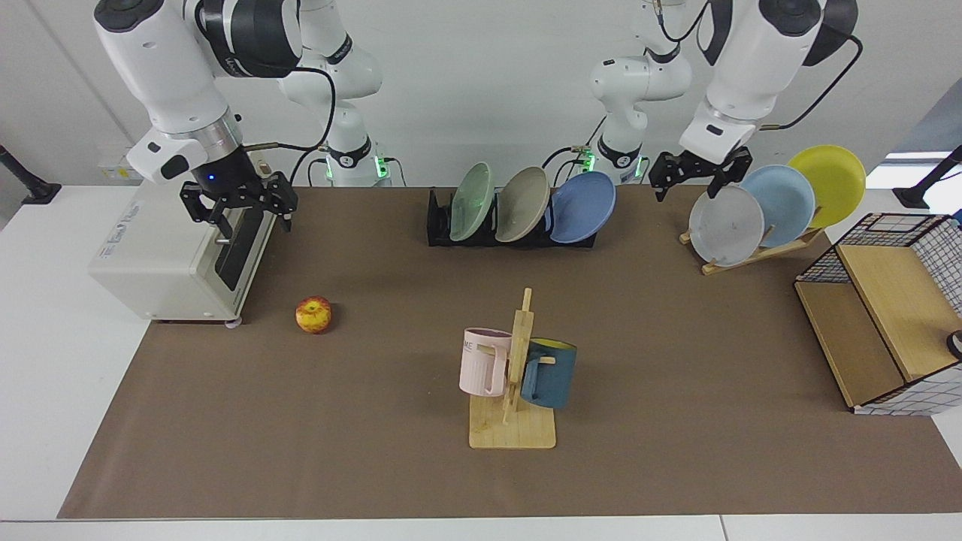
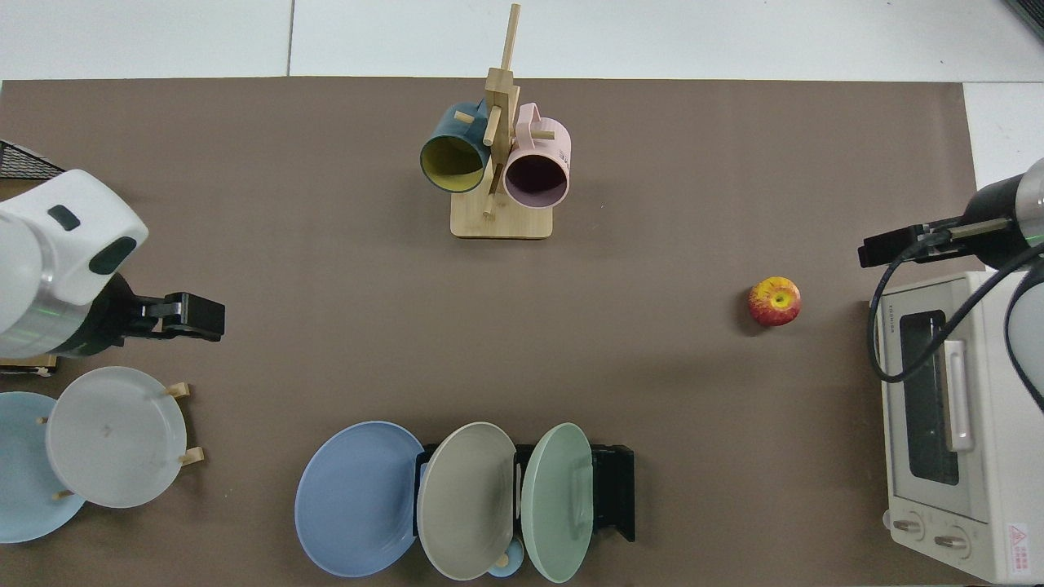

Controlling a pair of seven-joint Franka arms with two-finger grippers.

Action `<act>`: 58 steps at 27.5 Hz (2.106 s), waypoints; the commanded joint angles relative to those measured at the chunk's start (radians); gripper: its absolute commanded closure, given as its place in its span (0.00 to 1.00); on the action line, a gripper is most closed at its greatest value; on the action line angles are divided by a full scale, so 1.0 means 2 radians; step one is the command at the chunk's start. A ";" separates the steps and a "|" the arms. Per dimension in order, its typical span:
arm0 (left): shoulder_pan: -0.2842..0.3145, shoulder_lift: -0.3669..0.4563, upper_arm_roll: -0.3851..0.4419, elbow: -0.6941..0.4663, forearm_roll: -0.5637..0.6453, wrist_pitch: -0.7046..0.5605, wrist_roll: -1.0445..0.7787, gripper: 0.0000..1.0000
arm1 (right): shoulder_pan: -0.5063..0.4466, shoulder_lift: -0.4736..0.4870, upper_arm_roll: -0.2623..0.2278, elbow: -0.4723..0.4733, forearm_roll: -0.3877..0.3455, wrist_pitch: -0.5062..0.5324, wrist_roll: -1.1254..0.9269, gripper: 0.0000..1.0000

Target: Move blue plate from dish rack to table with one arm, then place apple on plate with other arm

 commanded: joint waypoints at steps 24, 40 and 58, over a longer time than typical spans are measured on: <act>0.004 -0.184 -0.161 -0.360 0.049 0.183 -0.127 0.00 | 0.009 0.021 0.005 -0.133 -0.004 0.149 0.012 0.00; 0.007 -0.169 -0.161 -0.352 0.046 0.180 -0.115 1.00 | 0.014 0.098 0.004 -0.179 -0.010 0.245 0.011 0.00; 0.009 -0.159 -0.232 -0.267 0.085 0.064 -0.142 1.00 | 0.010 0.150 0.004 -0.185 -0.009 0.267 0.022 0.00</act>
